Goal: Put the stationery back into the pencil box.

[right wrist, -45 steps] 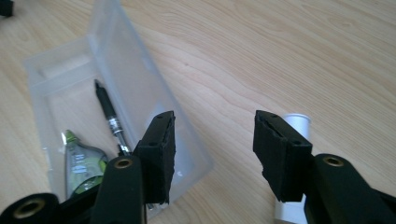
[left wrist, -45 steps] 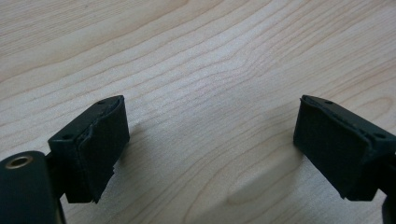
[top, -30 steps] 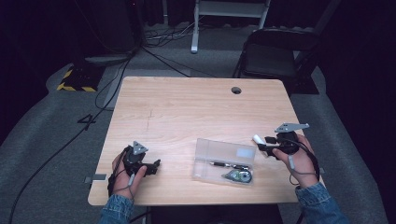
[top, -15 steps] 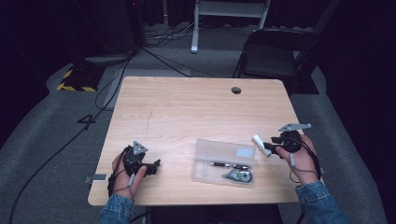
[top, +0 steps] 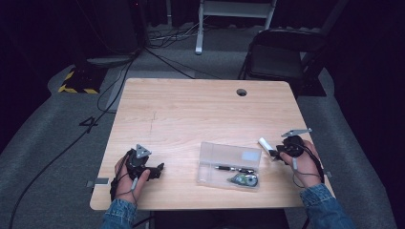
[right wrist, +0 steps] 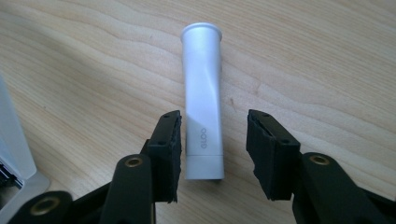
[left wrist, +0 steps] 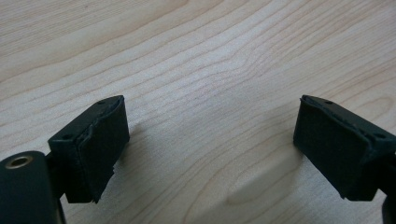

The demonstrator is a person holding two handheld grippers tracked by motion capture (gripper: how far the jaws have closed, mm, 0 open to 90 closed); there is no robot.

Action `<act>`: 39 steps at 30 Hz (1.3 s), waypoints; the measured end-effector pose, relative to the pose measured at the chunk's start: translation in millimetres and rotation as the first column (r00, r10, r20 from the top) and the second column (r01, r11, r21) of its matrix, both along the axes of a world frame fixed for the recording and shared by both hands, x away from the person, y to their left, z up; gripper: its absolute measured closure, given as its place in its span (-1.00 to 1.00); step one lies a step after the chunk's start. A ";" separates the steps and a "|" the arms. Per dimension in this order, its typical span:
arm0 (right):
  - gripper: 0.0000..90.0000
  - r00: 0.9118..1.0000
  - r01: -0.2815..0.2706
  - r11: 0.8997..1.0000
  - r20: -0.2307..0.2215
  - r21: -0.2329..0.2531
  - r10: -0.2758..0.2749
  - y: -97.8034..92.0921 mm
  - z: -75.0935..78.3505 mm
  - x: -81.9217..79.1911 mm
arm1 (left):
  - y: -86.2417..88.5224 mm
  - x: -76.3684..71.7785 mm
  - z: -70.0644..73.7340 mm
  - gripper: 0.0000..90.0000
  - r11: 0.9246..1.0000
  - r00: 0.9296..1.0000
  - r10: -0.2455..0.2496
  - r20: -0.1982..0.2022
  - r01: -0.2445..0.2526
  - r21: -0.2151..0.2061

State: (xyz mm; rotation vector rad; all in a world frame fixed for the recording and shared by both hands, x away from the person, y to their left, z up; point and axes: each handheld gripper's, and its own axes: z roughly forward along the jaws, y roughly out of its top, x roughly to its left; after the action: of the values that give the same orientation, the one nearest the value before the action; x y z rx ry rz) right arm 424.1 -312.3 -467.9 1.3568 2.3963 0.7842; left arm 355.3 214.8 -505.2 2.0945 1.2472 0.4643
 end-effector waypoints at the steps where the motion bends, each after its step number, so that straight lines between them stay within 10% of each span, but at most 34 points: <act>1: 0.29 1.000 -0.003 1.000 -0.003 0.000 0.003 0.5 -1.2 0.3 | 0.0 0.0 0.0 -0.76 1.000 1.000 0.000 0.000 0.000 0.000; 39: 0.59 0.999 -0.040 0.998 0.022 -0.040 0.041 0.9 -0.5 -0.6 | 0.0 0.0 0.0 -0.76 1.000 1.000 0.000 0.000 0.000 0.000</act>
State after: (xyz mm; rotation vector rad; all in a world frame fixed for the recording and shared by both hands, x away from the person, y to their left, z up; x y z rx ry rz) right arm 423.5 -311.4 -468.4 1.2814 2.4154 0.7540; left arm 355.4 214.8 -505.2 2.0943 1.2468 0.4645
